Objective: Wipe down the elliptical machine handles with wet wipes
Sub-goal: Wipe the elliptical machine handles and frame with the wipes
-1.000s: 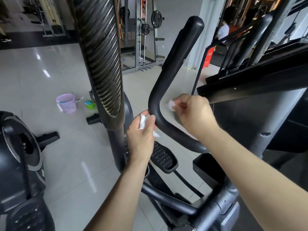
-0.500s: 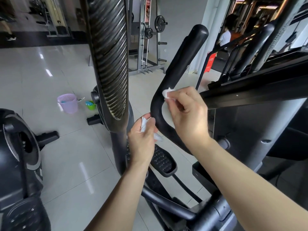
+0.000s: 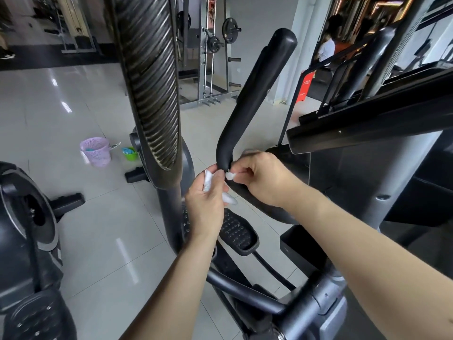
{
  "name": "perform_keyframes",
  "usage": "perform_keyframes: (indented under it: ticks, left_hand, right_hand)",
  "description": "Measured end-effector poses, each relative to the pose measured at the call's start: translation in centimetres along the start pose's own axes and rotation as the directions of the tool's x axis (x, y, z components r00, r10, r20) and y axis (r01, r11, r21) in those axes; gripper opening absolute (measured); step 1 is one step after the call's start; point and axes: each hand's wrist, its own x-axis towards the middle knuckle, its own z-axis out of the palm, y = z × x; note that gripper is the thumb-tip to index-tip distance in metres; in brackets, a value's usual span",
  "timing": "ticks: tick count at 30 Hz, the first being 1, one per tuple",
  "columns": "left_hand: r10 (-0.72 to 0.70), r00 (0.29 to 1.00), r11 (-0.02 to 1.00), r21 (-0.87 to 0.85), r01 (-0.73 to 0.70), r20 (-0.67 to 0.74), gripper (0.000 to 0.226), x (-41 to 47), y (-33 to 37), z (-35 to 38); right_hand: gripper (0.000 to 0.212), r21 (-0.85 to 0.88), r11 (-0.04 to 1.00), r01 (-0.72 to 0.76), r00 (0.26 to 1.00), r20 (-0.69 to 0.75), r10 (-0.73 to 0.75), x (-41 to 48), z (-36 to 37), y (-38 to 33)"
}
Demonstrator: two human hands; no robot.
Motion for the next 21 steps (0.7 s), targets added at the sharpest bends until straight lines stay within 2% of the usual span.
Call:
perform_keyframes:
  ticks: [2, 4, 5, 7, 10, 11, 13, 16, 19, 21]
  left_hand:
    - [0.0, 1.0, 1.0, 0.006, 0.0, 0.009, 0.016, -0.2, 0.1, 0.1]
    - [-0.008, 1.0, 1.0, 0.017, 0.008, 0.011, 0.012, -0.2, -0.1, 0.0]
    - [-0.012, 1.0, 1.0, 0.021, 0.012, 0.011, 0.013, -0.3, -0.2, -0.1]
    - [-0.007, 1.0, 0.999, 0.048, 0.006, 0.009, 0.013, -0.4, -0.3, -0.3]
    - [0.01, 1.0, 0.993, 0.114, -0.011, 0.008, 0.019, -1.2, -0.1, -0.3]
    - [0.014, 1.0, 0.993, 0.12, -0.015, 0.011, 0.021, -1.5, 0.1, -0.2]
    - [0.013, 1.0, 0.992, 0.124, -0.013, 0.005, 0.023, -1.6, 0.1, -0.2]
    - [0.001, 1.0, 0.987, 0.161, -0.001, 0.003, 0.039, -1.6, -0.1, -0.1]
    - [0.018, 1.0, 0.988, 0.151, -0.018, 0.005, 0.043, -1.8, -0.2, -0.1]
    - [0.021, 1.0, 0.989, 0.145, -0.022, 0.003, 0.043, -1.8, -0.2, 0.0]
  right_hand:
    - [0.014, -0.008, 0.994, -0.11, 0.985, 0.13, 0.11, -0.8, -1.4, 0.2]
    - [0.012, -0.104, 0.98, -0.167, 0.957, 0.22, 0.186, -1.4, -2.9, 0.8]
    - [0.011, -0.166, 0.97, -0.178, 0.954, 0.214, 0.212, -1.6, -3.5, 1.1]
    - [0.024, -0.204, 0.954, -0.221, 0.969, 0.068, 0.239, -1.3, -3.7, 1.6]
    - [0.031, 0.107, 0.937, -0.332, 0.931, -0.125, 0.343, -0.5, -1.8, 0.9]
    - [0.033, 0.198, 0.92, -0.339, 0.921, -0.13, 0.367, -0.4, -1.0, 0.4]
    - [0.03, 0.241, 0.919, -0.313, 0.934, -0.094, 0.344, -0.6, 0.1, 0.0]
    - [0.016, 0.195, 0.933, -0.304, 0.944, -0.066, 0.322, -1.9, -0.3, 0.5]
    - [0.021, 0.025, 0.958, -0.286, 0.958, -0.013, 0.286, -3.6, -1.9, 1.4]
    - [0.028, -0.09, 0.962, -0.257, 0.961, 0.083, 0.264, -4.5, -3.7, 1.5]
